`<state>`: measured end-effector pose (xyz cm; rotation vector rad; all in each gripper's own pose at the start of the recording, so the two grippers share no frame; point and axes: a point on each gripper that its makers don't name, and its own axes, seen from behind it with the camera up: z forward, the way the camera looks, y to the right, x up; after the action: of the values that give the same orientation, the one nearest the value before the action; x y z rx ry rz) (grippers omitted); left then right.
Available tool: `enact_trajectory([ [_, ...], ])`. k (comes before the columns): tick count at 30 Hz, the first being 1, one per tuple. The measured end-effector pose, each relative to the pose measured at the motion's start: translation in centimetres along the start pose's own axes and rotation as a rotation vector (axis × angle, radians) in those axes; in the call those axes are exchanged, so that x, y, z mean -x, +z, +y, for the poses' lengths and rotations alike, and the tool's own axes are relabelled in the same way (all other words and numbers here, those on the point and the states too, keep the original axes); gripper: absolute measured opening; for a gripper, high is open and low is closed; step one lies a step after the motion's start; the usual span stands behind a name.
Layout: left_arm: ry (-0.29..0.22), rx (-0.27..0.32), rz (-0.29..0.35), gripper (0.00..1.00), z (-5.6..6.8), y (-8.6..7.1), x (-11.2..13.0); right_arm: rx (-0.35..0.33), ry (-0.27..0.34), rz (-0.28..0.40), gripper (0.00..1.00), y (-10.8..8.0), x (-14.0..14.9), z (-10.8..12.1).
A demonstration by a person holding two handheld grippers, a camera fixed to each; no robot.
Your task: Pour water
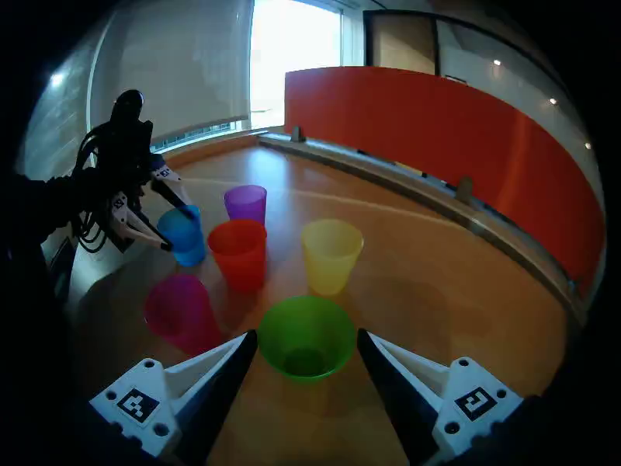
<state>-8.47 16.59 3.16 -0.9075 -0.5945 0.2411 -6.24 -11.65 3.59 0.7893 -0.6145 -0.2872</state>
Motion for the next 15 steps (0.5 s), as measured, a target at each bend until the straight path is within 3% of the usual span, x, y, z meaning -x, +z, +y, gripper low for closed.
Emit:
enact_trajectory([
  [15, -0.006, 0.009, 0.000, 0.92, -0.1, 0.5, -0.1, -0.004, -0.006, -0.012, 0.99, 2.5, 1.2, 0.2],
])
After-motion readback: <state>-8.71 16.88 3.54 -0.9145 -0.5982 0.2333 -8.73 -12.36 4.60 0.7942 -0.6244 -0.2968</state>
